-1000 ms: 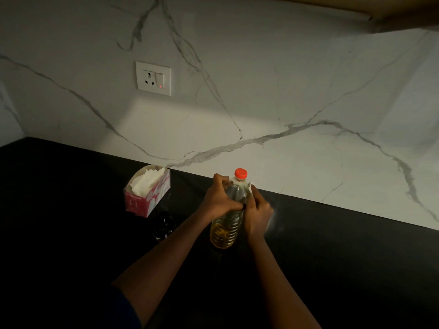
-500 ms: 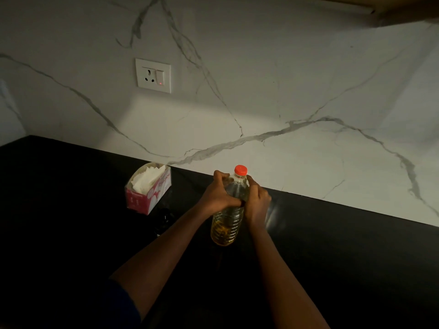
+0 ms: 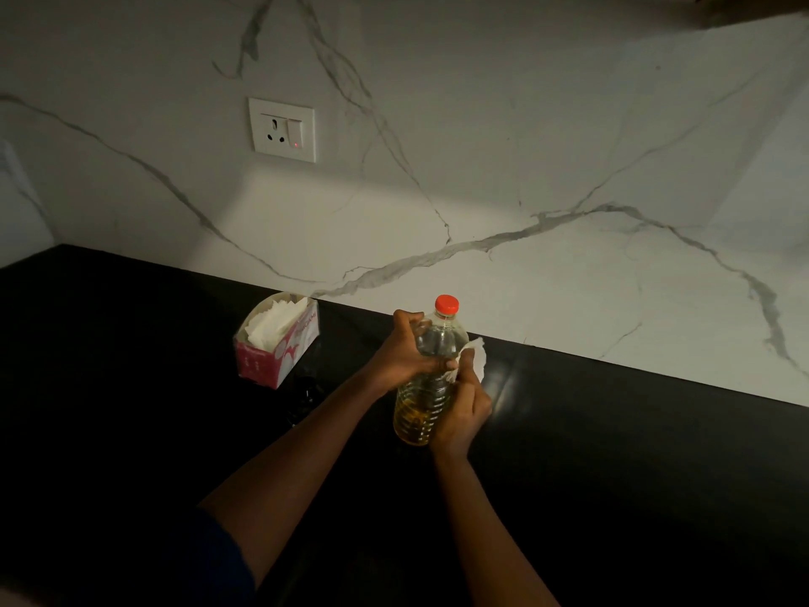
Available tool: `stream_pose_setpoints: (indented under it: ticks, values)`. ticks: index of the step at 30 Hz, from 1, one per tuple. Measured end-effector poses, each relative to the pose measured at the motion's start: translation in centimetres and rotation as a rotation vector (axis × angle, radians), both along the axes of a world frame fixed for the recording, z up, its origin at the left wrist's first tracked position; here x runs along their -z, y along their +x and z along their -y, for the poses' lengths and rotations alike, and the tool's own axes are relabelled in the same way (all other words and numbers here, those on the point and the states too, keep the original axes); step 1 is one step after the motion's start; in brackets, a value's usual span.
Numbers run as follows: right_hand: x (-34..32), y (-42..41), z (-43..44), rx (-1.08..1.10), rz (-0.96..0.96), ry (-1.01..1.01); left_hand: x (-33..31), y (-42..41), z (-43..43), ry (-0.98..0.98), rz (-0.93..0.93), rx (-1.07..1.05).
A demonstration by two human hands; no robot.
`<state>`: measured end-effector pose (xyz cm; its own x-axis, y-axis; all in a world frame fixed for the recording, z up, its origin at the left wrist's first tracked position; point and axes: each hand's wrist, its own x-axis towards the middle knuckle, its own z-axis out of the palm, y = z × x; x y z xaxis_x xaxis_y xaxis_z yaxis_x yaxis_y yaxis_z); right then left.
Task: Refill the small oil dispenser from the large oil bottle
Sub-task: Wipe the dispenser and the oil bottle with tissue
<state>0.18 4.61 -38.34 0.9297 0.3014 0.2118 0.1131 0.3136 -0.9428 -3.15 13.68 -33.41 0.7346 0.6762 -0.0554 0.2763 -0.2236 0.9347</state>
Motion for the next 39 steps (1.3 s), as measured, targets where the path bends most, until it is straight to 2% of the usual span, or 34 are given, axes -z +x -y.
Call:
stream_pose_setpoints:
  ticks: [7, 13, 18, 23, 25, 27, 33, 36, 39]
  values:
    - [-2.4, 1.8, -0.6, -0.040, -0.075, -0.022, 0.0, 0.2, 0.5, -0.096, 0.067, -0.080]
    - [-0.1, 2.7, -1.0, -0.092, -0.267, -0.088, 0.4, 0.4, 0.7, -0.067, 0.087, -0.104]
    - [0.3, 4.9, 0.3, -0.220, -0.656, 0.194, 0.4, 0.4, 0.4, -0.085, 0.098, -0.105]
    - [-0.6, 5.7, 0.5, -0.209, -0.845, 0.420, 0.3, 0.7, 0.6, -0.090, 0.124, -0.105]
    - [-1.3, 5.1, 0.6, -0.198, -0.780, 0.449, 0.0, 0.9, 0.7, -0.080, 0.142, -0.087]
    - [-1.6, 4.2, 0.4, -0.171, -0.635, 0.416, -0.1, 1.3, 0.7, -0.048, 0.121, -0.077]
    - [0.5, 2.1, -0.4, -0.073, -0.221, 0.106, 0.0, 2.0, 1.0, 0.007, 0.158, -0.127]
    - [0.2, 2.3, -0.9, -0.061, -0.114, 0.004, 0.0, 2.0, 0.9, 0.038, 0.144, -0.133]
    - [-0.5, 3.4, -1.3, -0.081, -0.110, -0.003, 0.1, 2.1, 0.6, 0.039, 0.136, -0.136]
